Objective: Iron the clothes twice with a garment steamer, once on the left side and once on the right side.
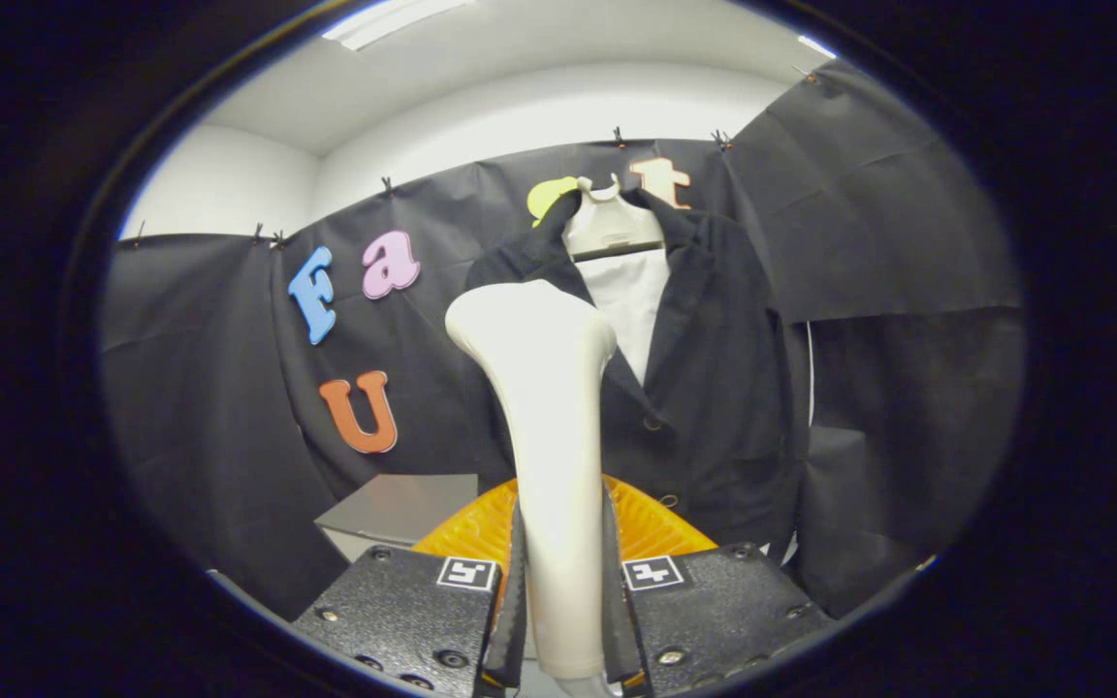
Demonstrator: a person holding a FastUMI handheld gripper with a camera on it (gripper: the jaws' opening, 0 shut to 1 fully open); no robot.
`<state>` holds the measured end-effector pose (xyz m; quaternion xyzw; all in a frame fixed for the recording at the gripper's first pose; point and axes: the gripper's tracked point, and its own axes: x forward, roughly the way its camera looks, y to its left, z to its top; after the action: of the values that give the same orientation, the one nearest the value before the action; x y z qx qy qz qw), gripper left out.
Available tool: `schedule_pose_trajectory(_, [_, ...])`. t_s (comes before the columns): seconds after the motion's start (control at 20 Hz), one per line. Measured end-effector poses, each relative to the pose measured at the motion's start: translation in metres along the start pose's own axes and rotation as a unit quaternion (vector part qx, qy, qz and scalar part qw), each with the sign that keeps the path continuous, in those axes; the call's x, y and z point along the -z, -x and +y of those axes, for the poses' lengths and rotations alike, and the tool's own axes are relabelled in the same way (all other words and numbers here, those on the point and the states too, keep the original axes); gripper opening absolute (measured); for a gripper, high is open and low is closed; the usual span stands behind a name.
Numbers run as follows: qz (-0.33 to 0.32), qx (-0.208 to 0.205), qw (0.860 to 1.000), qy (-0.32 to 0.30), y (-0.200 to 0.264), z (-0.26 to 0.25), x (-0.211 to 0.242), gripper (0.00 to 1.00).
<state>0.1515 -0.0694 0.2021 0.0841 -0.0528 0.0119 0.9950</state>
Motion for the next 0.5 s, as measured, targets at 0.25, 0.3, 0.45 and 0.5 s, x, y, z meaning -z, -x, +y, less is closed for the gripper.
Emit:
schedule_pose_trajectory(0.25, [0.004,0.01,1.0,0.012,-0.039,-0.023,-0.008,0.34])
schedule_pose_trajectory(0.3, [0.009,0.009,1.0,0.013,-0.047,-0.022,-0.007,0.34])
schedule_pose_trajectory(0.45, [0.019,0.012,0.999,0.026,-0.07,-0.027,-0.003,0.34])
schedule_pose_trajectory(0.5, [0.022,0.012,0.999,0.029,-0.078,-0.026,-0.001,0.34])
